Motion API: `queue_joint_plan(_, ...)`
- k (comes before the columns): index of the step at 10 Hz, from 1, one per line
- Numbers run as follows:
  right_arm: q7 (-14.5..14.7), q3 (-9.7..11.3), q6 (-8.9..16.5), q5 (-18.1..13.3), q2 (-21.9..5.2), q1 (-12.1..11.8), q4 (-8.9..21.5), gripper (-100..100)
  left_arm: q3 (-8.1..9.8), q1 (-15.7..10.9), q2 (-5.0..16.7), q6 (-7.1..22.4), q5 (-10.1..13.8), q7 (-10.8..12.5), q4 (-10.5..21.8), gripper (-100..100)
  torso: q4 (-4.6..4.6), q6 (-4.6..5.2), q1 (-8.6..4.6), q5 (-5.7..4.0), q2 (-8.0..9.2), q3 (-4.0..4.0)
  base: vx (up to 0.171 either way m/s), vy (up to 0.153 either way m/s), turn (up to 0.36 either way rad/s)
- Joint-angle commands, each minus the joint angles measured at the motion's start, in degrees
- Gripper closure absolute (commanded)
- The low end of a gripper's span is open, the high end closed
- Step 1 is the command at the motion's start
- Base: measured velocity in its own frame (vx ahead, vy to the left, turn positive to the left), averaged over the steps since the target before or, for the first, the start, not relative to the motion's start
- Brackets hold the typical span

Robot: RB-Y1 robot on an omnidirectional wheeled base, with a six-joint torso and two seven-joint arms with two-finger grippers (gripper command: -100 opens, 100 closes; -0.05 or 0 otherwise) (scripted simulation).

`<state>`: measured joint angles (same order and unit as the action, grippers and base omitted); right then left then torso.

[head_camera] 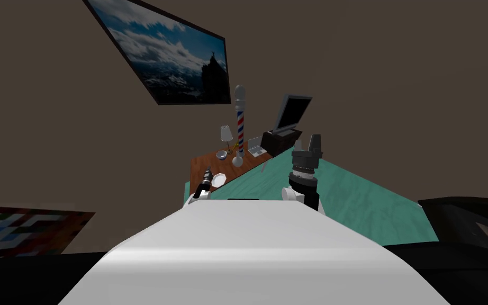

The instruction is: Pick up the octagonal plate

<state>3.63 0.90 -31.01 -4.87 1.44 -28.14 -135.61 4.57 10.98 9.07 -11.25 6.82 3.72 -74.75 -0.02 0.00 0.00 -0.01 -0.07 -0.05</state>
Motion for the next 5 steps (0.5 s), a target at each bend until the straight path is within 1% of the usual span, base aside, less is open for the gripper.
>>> queue_joint_plan(1, 0.00, 0.00, 0.00, 0.00, 0.00, 0.00, 0.00, 0, 0.47, -1.11, -0.04, 0.68, 0.24, 0.33, 2.86, -100, 0.00, 0.00, 0.00, 0.00, 0.00, 0.00, 0.030, -0.008, 0.029)
queue_joint_plan(2, 0.00, 0.00, 0.00, 0.00, 0.00, 0.00, 0.00, 0, 0.47, -1.11, -0.04, 0.68, 0.24, 0.33, 4.06, -100, -0.01, -0.01, -0.01, 0.00, -0.04, -0.02, 0.032, -0.010, 0.017)
queue_joint_plan(3, 0.00, 0.00, 0.00, 0.00, 0.00, 0.00, 0.00, 0, 0.91, -1.99, -0.16, 1.52, 0.46, 0.62, 6.07, -100, -0.01, -0.01, -0.02, 0.00, -0.04, -0.02, 0.037, -0.006, 0.035)
queue_joint_plan(4, 0.00, 0.00, 0.00, 0.00, 0.00, 0.00, 0.00, 0, 0.91, -1.99, -0.16, 1.52, 0.46, 0.62, 7.35, -100, -0.01, -0.01, -0.01, 0.00, -0.06, -0.03, 0.032, -0.011, 0.011)
queue_joint_plan(5, 0.00, 0.00, 0.00, 0.00, 0.00, 0.00, 0.00, 0, 1.34, -2.87, -0.32, 2.34, 0.67, 0.90, 9.62, -100, -0.01, 0.00, -0.03, 0.00, -0.04, -0.03, 0.037, -0.018, 0.021)
